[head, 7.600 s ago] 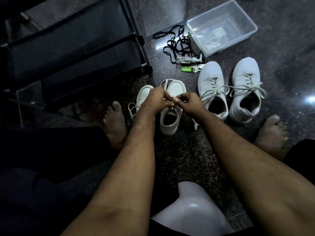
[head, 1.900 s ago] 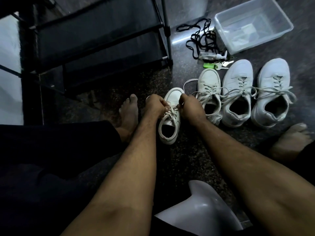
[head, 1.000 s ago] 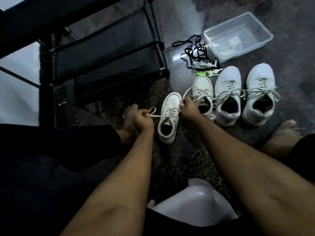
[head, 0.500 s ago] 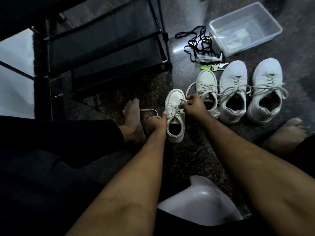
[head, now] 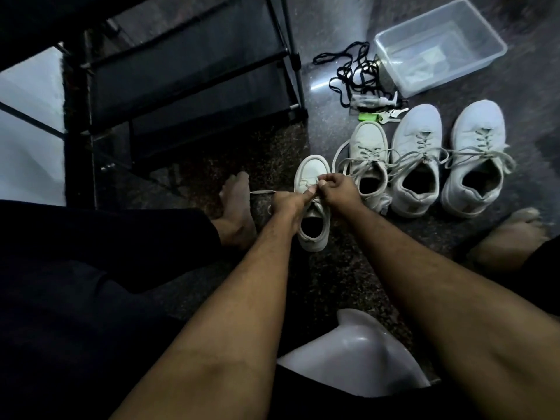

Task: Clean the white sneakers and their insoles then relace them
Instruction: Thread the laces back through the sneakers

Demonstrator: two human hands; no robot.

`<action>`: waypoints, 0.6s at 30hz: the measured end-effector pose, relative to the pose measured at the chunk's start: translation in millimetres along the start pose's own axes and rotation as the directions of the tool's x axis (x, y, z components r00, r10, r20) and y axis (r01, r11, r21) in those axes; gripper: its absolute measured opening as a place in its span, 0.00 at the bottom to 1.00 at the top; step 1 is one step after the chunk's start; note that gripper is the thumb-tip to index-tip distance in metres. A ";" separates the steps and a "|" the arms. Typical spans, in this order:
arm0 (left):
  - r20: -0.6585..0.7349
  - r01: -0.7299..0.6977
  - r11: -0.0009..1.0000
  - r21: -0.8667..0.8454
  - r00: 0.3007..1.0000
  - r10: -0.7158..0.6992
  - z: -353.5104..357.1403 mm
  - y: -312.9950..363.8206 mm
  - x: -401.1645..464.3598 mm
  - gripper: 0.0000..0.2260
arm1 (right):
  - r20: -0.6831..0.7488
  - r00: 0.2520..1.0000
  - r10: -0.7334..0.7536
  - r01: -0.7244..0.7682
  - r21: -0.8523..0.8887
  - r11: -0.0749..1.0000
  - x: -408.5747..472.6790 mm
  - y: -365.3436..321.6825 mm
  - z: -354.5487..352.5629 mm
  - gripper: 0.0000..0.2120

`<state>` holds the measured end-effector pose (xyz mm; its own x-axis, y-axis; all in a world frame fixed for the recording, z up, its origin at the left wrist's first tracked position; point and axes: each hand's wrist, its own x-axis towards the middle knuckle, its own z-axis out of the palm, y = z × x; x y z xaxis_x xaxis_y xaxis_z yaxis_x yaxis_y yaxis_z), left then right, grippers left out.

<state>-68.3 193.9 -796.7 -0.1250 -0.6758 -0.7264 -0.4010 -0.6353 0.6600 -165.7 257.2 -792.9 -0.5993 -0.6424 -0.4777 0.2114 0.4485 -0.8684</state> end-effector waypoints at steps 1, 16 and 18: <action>-0.023 0.000 1.000 0.010 1.000 0.000 0.4 -6.7 8.8 0.28 | -0.002 1.000 0.007 -0.007 0.055 0.998 -1.0 -0.2 -0.8 0.04; 0.073 0.021 0.999 -0.033 0.997 -0.018 6.2 12.5 -15.0 0.10 | -0.035 0.988 0.151 -0.117 0.470 0.875 -0.8 -14.9 -6.7 0.12; 0.140 0.023 0.960 -0.278 0.990 0.017 8.5 21.8 -20.7 0.11 | 0.001 0.990 0.140 -0.124 0.471 0.874 -3.1 -17.9 -6.3 0.12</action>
<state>-82.2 197.2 -768.9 -0.2573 -0.6275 -0.7349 -0.1360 -0.7294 0.6705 -172.5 255.1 -775.1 -0.5632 -0.5740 -0.5944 0.6222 0.1788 -0.7622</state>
